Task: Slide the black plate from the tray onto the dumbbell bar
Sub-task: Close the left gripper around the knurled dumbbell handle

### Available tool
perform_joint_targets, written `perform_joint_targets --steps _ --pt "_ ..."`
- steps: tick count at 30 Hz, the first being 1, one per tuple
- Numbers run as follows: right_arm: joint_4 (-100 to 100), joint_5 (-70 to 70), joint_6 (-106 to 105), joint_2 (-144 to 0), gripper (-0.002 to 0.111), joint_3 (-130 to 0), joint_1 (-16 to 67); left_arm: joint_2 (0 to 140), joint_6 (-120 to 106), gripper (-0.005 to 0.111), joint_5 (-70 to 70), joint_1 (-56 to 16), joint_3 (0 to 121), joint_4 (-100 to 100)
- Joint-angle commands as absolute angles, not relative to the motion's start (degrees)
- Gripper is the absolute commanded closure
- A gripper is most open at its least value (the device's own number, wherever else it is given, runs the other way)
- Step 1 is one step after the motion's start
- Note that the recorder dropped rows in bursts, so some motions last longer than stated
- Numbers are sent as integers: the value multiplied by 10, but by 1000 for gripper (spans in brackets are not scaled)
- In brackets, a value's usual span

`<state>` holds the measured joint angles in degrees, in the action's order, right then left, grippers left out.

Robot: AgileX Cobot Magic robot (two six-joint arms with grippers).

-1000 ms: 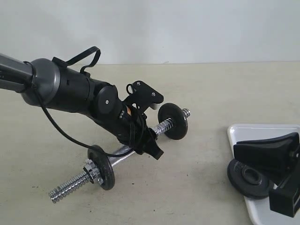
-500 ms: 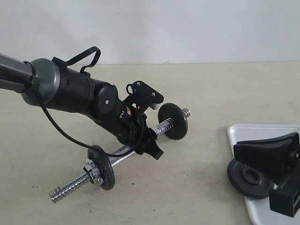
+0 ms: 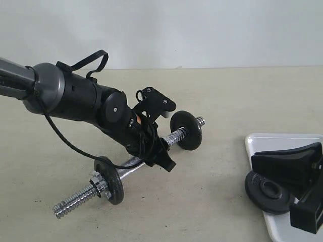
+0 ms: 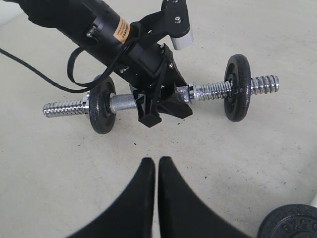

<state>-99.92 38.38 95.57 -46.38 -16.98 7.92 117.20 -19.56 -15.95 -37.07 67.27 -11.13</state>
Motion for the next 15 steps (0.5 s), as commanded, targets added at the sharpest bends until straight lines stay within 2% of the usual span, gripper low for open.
perform_joint_targets --steps 1,15 --pt "-999 382 954 -465 108 -173 80 1173 -190 60 -143 -373 670 -127" --pt "-999 382 954 -465 108 -173 80 1174 -190 60 -150 -373 670 -129"
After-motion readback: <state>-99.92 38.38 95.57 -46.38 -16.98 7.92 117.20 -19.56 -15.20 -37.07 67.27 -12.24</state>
